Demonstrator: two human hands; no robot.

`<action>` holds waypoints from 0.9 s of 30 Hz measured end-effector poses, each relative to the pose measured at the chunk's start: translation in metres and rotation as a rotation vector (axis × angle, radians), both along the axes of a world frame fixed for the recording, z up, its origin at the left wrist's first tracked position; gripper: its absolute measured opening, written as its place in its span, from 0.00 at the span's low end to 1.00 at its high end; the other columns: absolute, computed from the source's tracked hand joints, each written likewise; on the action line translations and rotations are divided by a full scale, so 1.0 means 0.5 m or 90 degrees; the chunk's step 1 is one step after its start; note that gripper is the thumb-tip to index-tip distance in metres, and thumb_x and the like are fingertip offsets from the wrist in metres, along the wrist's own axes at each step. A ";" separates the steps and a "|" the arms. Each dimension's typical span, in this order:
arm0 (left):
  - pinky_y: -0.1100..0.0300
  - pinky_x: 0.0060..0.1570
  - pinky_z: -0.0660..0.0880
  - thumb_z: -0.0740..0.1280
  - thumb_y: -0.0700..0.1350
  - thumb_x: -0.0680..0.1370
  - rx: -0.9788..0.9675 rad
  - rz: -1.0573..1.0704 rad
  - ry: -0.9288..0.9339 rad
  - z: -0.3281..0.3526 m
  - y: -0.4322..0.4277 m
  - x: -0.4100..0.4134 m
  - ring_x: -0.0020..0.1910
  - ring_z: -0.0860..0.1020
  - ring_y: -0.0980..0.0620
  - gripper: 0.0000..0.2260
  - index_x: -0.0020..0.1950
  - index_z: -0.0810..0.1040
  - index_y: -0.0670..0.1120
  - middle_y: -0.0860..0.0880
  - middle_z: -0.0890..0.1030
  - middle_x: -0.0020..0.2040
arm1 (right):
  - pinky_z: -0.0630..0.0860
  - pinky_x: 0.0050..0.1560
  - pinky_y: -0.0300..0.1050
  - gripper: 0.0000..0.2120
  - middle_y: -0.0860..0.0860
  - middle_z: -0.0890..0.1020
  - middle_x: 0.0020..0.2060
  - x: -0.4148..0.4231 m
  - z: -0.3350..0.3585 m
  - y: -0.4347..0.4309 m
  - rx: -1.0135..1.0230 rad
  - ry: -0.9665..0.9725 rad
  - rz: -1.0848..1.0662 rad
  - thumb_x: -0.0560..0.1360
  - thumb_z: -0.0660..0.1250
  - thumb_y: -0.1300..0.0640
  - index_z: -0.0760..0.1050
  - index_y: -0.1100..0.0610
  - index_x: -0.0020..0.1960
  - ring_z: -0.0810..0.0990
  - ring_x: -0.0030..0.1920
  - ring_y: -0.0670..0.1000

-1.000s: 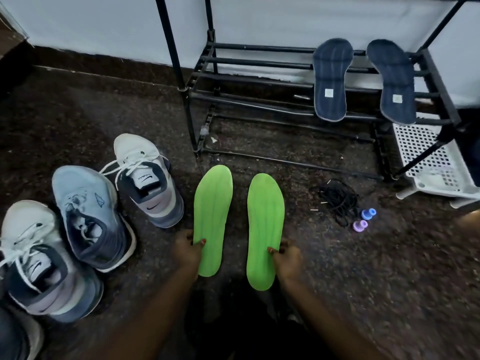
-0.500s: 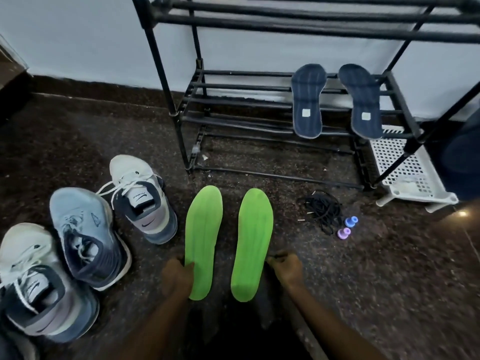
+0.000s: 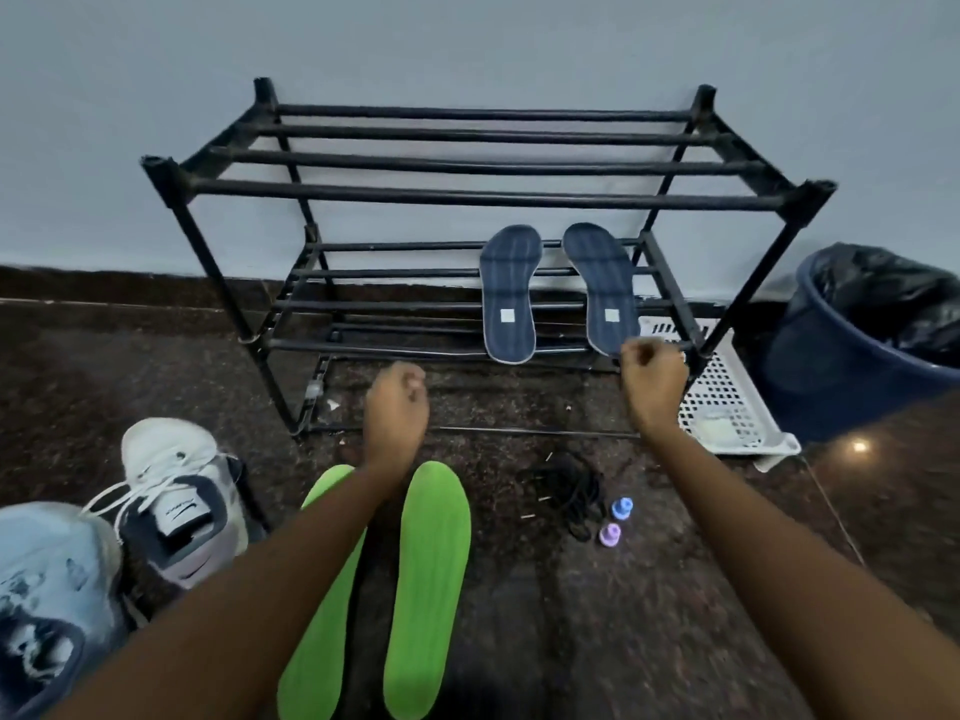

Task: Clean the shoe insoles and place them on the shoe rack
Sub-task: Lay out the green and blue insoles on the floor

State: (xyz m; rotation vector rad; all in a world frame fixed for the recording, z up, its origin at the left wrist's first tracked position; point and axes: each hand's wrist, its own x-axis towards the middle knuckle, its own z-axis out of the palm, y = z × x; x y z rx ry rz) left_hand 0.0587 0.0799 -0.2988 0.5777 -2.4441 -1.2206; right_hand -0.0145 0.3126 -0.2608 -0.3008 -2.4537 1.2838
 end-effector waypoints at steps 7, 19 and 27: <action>0.67 0.44 0.66 0.64 0.35 0.78 0.041 -0.051 -0.006 0.053 0.055 -0.195 0.48 0.74 0.48 0.09 0.58 0.74 0.35 0.38 0.78 0.55 | 0.67 0.43 0.36 0.09 0.61 0.80 0.47 -0.144 0.007 0.035 0.034 -0.021 0.010 0.74 0.65 0.63 0.76 0.68 0.50 0.77 0.46 0.54; 0.54 0.50 0.76 0.67 0.34 0.77 0.370 -0.022 -0.164 0.033 0.081 -0.289 0.57 0.74 0.46 0.23 0.70 0.63 0.41 0.40 0.70 0.66 | 0.73 0.48 0.43 0.13 0.58 0.80 0.51 -0.223 -0.023 0.025 -0.041 -0.186 0.020 0.71 0.72 0.59 0.77 0.64 0.53 0.79 0.52 0.56; 0.62 0.30 0.75 0.63 0.29 0.78 0.480 -0.010 -0.115 0.074 0.090 -0.235 0.50 0.77 0.47 0.17 0.66 0.71 0.39 0.39 0.77 0.60 | 0.74 0.51 0.42 0.16 0.57 0.80 0.54 -0.161 0.002 0.015 -0.252 -0.141 -0.011 0.71 0.70 0.65 0.76 0.64 0.58 0.76 0.47 0.51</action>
